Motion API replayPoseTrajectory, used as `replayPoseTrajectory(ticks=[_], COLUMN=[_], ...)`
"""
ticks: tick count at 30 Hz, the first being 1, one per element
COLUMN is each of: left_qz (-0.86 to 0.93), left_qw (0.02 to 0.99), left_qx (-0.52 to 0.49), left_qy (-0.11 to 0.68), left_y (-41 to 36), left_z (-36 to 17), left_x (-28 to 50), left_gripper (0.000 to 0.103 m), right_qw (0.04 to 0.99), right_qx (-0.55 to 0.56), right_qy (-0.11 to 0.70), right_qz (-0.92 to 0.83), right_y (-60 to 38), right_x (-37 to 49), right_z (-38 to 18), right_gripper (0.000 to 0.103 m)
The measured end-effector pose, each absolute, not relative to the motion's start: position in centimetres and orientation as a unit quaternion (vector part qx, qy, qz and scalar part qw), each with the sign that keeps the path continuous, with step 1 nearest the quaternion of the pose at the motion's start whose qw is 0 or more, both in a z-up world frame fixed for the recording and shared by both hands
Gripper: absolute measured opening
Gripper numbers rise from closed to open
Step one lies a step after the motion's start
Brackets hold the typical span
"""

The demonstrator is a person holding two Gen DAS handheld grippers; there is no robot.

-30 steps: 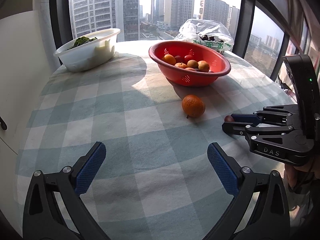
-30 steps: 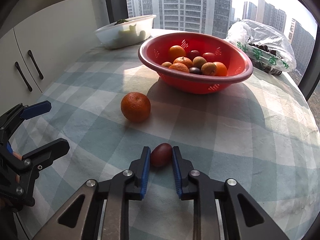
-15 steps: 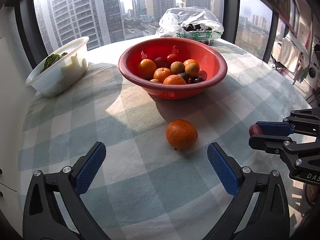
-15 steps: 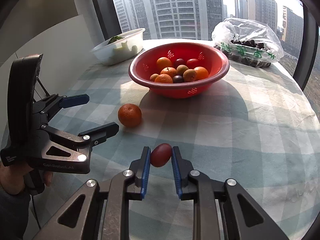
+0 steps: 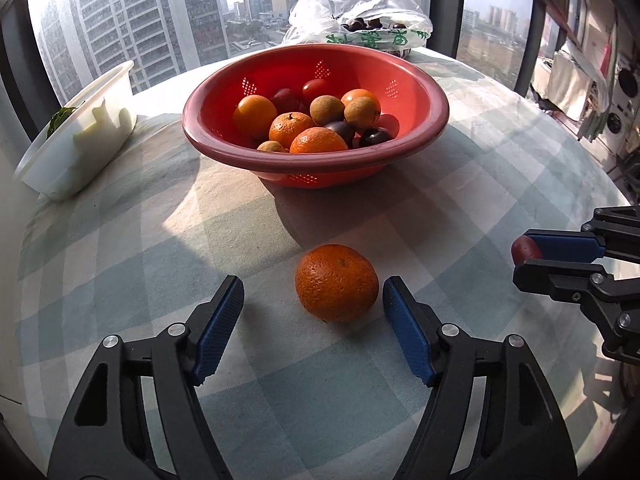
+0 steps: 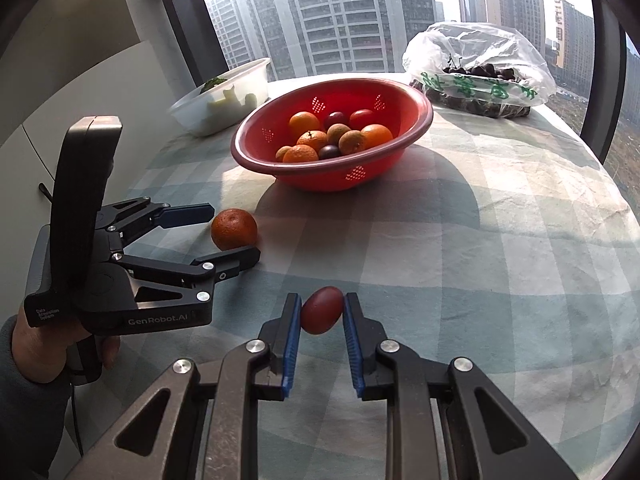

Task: Organize fruits
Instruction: 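Close the right gripper on the last red plum while the left gripper grasps the large orange, then carry the orange and red plum in both grippers over the red colander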

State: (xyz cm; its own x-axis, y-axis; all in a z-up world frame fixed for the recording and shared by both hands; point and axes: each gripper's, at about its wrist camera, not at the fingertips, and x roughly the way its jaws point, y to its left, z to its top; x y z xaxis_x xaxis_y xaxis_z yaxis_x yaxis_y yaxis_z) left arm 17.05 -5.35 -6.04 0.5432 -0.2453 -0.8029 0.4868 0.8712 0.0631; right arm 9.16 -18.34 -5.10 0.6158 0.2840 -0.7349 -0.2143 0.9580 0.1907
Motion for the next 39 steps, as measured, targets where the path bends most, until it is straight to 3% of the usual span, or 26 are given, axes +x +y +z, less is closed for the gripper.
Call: replayPoseTrajectory(ticks=[6, 8, 23, 39], left_qz=[-0.226, -0.230, -0.228, -0.206], left_qw=[0.866, 0.865, 0.876, 0.899], left_qx=[0.131, 0.130, 0.111, 0.100], left_qy=[0.427, 0.426, 0.411, 0.374], left_y=[-5.6, -5.7, -4.1, -1.0], left_z=[-6.0, -6.0, -4.8, -0.1], left_x=[16.9, 16.9, 15.8, 16.8], left_gripper=[0.041, 0.037, 0.036, 0.036], right_qw=[0.898, 0.898, 0.900, 0.918], right_qx=[0.044, 0.045, 0.045, 0.047], right_qy=[0.416, 0.415, 0.412, 0.386], right_qz=[0.138, 0.137, 0.133, 0.082], right_y=[-18.4, -18.5, -18.7, -23.4], right_x=[9.2, 9.2, 8.9, 10.6], right_z=[-5.1, -5.1, -5.0, -2.1], right_gripper=[0.023, 0.023, 0.023, 0.023])
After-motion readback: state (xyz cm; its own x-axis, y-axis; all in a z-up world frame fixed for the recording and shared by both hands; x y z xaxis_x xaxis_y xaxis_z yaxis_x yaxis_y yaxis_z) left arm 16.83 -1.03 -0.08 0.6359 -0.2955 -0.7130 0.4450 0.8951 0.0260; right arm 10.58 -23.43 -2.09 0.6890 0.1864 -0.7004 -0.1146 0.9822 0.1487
